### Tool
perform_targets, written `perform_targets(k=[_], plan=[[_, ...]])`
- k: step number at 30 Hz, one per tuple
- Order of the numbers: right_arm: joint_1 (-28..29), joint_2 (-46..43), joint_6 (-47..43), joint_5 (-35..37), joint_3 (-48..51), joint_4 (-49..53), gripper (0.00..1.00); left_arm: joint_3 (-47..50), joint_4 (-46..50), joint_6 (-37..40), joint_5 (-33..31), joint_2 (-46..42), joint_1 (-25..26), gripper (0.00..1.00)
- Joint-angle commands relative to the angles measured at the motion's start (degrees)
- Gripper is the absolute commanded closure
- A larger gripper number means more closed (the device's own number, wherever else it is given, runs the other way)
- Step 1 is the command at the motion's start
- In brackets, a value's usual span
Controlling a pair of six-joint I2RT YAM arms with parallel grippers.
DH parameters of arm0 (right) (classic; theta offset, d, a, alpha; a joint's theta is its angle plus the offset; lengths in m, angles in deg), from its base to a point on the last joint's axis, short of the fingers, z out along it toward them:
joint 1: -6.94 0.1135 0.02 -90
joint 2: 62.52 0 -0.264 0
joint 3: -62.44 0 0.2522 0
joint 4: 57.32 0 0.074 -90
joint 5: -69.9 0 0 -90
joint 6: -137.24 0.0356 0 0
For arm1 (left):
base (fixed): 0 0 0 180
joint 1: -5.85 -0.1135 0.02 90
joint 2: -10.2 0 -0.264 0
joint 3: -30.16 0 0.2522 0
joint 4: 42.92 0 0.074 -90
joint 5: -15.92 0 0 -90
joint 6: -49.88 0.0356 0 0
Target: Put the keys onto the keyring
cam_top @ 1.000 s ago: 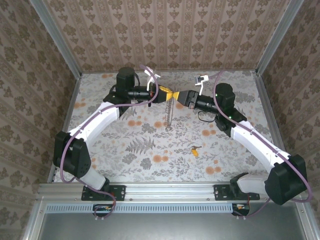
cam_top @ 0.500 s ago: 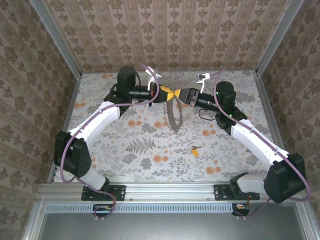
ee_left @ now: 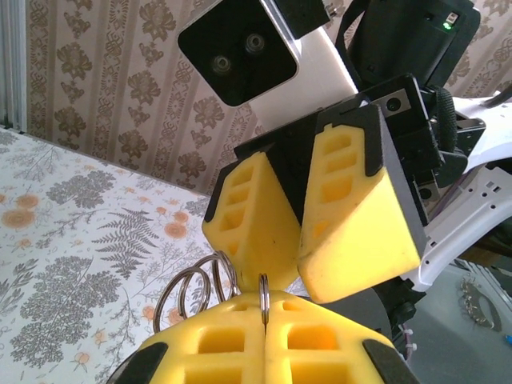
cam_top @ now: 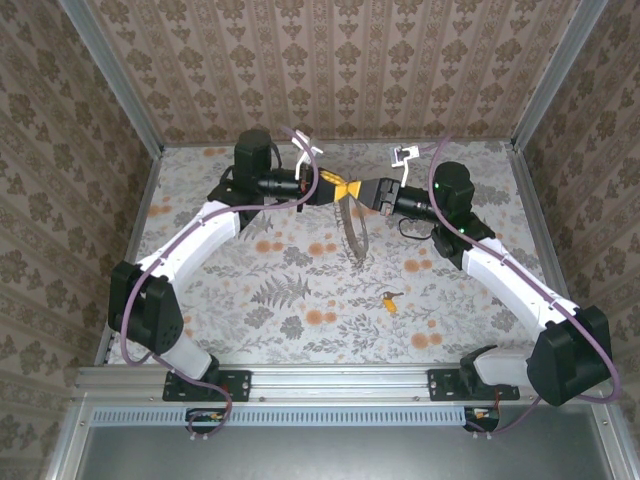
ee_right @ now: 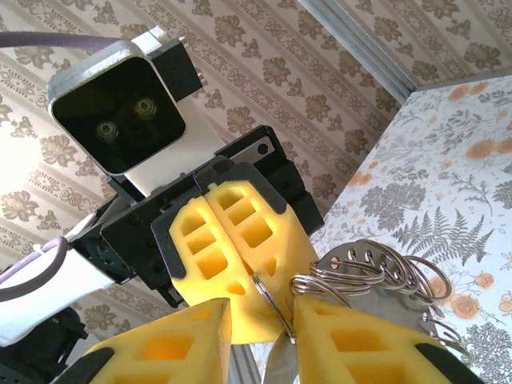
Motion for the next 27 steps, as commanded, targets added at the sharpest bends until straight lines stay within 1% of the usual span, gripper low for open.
perform_targets(k=[1,4,9,12,19,22,23,27], plan=[[0.07,0.20,-1.48,-3.21,-0.93,-2.54,0.73,-2.74,-1.95,-1.15,2.86,1.35,0.83,1.00],[0.02,0.39,-1.54,-3.40,-0.98,-2.52,0.77,-3.22,-1.94,-1.45,3.56,1.80,0.83,1.00],[-0.01,0.83,-1.63,-3.09,-1.29,-2.43,0.86,-4.00,-1.40,-1.46,4.53,2.40,0.92,1.00],[0.01,1.00,-1.63,-2.97,-1.80,-2.55,0.89,-4.36,-0.41,-0.90,4.95,2.73,1.09,1.00],[0.01,1.45,-1.54,-2.18,-2.58,-3.18,1.00,-5.07,2.02,0.65,4.93,3.12,1.49,1.00],[0.01,1.43,-1.38,-1.06,-2.20,-4.19,1.00,-5.01,2.21,0.65,3.73,2.89,1.53,1.00],[0.01,1.39,-1.22,-0.69,-1.99,-4.74,1.00,-4.84,2.20,0.66,3.19,2.78,1.53,0.96],[-0.15,0.58,-1.45,1.63,-0.98,-5.96,1.00,-3.54,1.00,-0.06,-0.21,1.48,1.29,0.76]])
